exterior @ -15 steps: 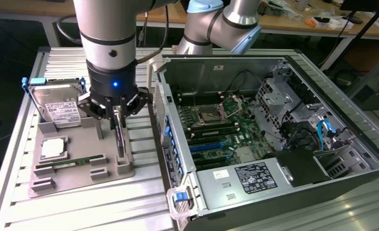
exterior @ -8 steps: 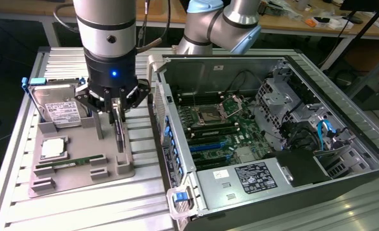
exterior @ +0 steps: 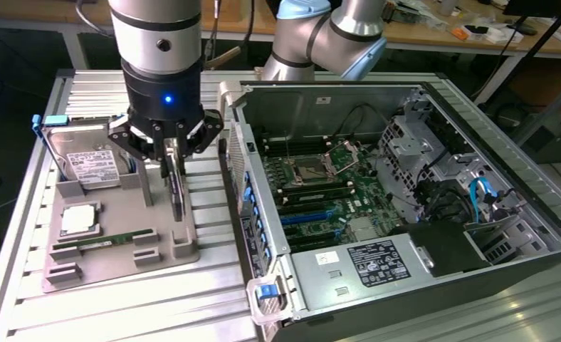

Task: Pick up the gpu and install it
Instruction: 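Pick up the gpu and move the gpu toward the slot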

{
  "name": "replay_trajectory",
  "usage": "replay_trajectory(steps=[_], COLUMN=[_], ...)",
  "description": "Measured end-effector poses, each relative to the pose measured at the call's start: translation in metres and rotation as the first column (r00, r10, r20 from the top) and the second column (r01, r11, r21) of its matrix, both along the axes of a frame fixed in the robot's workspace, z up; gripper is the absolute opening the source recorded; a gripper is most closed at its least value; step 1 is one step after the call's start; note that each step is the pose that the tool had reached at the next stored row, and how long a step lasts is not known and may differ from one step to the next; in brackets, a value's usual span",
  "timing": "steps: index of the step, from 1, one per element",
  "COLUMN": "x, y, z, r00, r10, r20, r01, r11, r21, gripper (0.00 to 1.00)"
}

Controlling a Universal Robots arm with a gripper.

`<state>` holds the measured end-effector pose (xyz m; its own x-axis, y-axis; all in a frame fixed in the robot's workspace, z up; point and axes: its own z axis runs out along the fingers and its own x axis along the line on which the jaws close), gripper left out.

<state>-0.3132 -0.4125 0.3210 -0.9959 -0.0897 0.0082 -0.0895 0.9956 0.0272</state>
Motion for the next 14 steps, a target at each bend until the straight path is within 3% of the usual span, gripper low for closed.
replay_trajectory(steps=[14], x=[0.0], y=[0.002], z=[0.0643], r00=[1.0], r10=[0.0], r20=[-0.0001], r01=[0.0], r11=[1.0], r21=[0.0013], gripper=[0.27])
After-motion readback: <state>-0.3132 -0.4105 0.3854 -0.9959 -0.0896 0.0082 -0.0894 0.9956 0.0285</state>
